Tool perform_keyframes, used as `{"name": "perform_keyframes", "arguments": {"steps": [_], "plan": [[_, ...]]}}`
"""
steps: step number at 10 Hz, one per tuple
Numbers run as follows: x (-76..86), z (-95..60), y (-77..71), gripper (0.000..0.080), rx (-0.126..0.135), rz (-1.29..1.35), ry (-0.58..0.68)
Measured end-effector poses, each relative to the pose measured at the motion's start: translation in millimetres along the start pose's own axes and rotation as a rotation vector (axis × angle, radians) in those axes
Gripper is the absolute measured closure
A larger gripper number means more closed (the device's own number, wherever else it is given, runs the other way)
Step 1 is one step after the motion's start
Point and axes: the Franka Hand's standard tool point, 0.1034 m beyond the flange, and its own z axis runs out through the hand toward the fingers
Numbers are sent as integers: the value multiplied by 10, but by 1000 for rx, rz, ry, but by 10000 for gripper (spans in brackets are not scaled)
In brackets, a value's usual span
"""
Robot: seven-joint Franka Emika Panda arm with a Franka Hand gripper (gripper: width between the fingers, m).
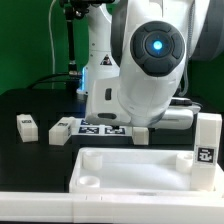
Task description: Assemble desk
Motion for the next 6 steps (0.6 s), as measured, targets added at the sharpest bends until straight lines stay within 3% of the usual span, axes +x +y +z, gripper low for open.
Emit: {"name": "perform_keyframes", "arguments": {"steps": [5, 6], "plan": [[78, 137, -80, 150, 1, -8, 31], [79, 135, -87, 247, 1, -9, 31]]}}
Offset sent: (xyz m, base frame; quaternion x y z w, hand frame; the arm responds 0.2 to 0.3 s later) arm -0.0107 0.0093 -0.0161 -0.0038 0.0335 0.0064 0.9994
